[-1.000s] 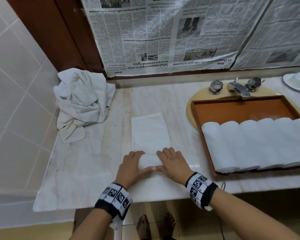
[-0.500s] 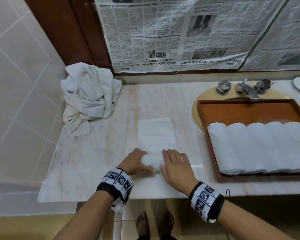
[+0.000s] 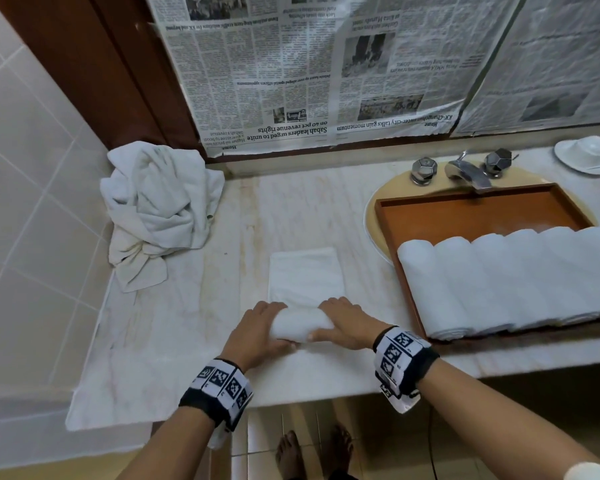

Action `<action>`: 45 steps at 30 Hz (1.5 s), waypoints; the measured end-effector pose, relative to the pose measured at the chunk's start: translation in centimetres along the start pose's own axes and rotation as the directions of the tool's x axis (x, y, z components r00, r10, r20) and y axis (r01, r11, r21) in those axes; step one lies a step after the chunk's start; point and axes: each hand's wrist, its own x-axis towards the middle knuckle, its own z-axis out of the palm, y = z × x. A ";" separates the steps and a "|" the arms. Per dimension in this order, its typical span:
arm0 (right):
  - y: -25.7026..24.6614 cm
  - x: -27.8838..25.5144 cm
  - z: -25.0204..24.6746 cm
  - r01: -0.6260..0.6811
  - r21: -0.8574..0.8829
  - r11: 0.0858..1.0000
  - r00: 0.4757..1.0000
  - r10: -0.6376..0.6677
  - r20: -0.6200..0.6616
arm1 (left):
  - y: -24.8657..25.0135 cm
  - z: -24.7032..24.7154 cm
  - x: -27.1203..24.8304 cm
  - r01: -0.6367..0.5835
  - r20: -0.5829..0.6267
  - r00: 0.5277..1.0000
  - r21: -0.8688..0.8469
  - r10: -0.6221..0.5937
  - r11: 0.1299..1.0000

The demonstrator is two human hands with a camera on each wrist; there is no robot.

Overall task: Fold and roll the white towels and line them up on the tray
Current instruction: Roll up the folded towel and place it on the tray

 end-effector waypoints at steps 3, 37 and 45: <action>-0.1 -0.7 1.5 -0.007 -0.147 0.989 0.963 -0.033 -0.267 | 0.5 -1.0 0.9 0.043 0.084 0.996 -0.020 -0.041 0.999; 1.2 -1.2 -0.2 -0.002 0.068 0.998 0.998 -0.003 0.066 | 2.5 2.3 -2.2 -0.006 -0.089 0.996 0.205 0.025 0.979; 0.3 -4.6 4.9 -0.008 -0.243 0.970 0.924 -0.086 -0.373 | 3.4 -0.9 0.6 0.053 0.157 0.985 0.098 -0.068 0.994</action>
